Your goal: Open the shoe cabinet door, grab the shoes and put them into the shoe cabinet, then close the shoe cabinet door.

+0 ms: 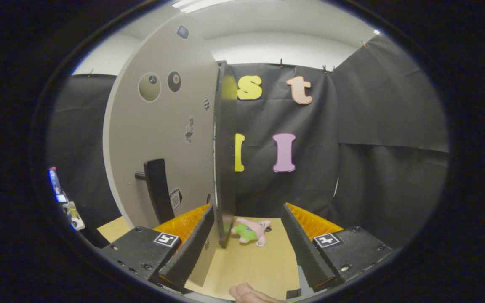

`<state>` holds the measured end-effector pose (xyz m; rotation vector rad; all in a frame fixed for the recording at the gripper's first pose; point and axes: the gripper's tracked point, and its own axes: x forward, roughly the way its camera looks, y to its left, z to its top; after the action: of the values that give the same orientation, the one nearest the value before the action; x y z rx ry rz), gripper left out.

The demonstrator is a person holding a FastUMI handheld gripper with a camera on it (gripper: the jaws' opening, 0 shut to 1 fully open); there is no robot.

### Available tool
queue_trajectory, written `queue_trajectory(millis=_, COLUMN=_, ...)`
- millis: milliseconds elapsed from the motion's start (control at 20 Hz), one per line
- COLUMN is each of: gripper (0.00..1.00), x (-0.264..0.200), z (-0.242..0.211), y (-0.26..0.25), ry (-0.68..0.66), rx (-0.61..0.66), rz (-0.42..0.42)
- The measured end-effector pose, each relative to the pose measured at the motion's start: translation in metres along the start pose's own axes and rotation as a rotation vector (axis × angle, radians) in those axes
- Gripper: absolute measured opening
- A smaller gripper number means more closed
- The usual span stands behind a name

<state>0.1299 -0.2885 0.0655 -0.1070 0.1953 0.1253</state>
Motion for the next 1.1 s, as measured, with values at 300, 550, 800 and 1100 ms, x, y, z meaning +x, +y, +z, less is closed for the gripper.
queue_trajectory(millis=300, gripper=0.93, x=0.005, z=-0.009, y=0.047, ry=0.01, rx=-0.063, rz=0.032)
queue_trajectory(millis=550, gripper=0.93, x=0.012, z=-0.011, y=0.102, ry=0.014, rx=-0.032, rz=0.1)
queue_trajectory(millis=800, gripper=0.93, x=0.031, z=-0.005, y=0.15, ry=0.013, rx=-0.056, rz=0.1)
queue_trajectory(millis=1100, gripper=0.93, x=0.054, z=-0.002, y=0.203, ry=-0.004, rx=-0.036, rz=0.105)
